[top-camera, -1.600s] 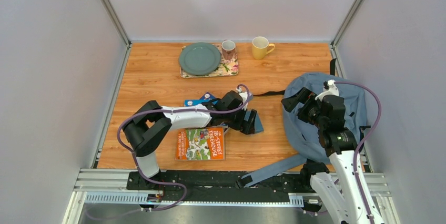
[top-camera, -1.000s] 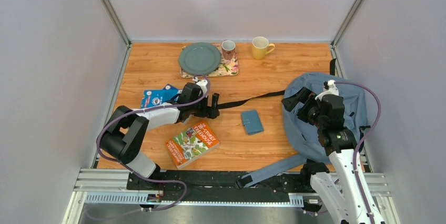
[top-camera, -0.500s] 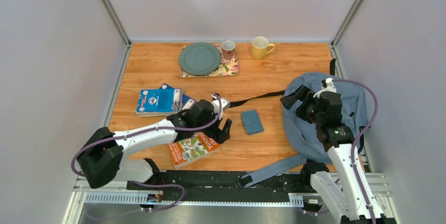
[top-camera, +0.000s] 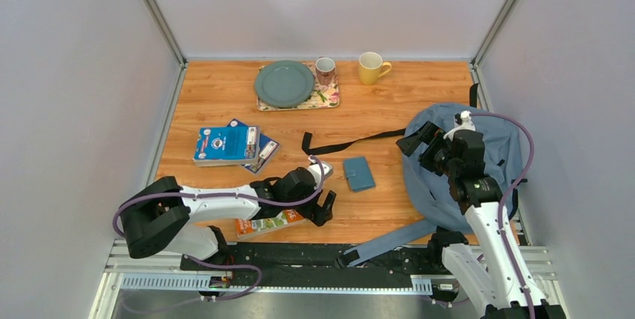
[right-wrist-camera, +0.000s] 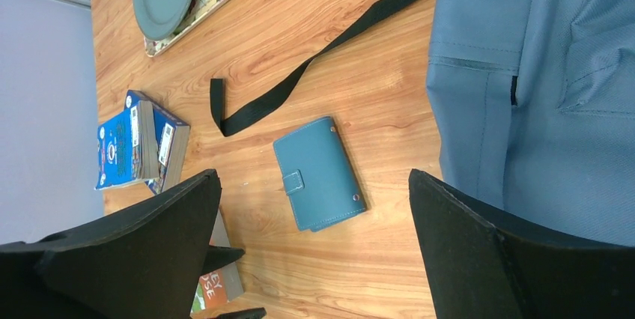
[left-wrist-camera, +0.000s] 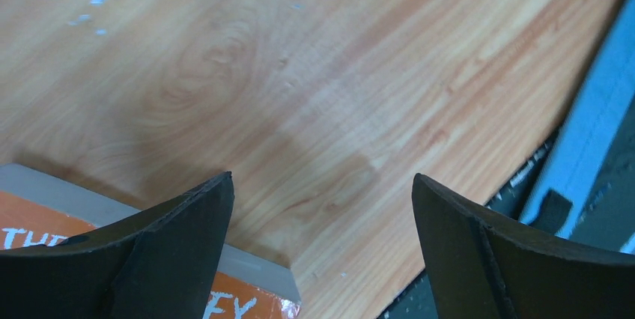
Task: Pack the student bag
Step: Move the book to the center of the board.
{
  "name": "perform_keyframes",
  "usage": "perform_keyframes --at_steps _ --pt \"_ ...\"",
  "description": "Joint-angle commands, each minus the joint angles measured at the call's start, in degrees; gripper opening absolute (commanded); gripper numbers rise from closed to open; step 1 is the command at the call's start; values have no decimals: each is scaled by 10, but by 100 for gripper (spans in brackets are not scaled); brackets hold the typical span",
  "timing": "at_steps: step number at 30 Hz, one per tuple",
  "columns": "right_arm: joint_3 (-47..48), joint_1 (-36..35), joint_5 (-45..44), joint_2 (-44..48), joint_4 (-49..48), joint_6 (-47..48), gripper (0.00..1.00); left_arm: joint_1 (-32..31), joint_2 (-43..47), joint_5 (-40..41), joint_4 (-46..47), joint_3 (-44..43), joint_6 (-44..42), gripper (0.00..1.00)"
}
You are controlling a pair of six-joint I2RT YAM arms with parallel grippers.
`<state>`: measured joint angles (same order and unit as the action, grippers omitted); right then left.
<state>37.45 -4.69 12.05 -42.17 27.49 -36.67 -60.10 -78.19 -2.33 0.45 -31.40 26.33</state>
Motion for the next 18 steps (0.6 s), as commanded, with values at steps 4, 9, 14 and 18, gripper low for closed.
perform_keyframes --at_steps 4,9,14,18 --pt "5 -3 70 -12 -18 1 100 3 36 160 -100 124 80 98" --pt "-2 -51 71 -72 -7 5 95 36 104 181 -127 172 79 99" --pt "43 -177 5 -141 13 29 93 50 203 175 -141 195 52 99" --pt "68 -224 -13 -185 11 35 94 47 299 126 -177 172 36 99"
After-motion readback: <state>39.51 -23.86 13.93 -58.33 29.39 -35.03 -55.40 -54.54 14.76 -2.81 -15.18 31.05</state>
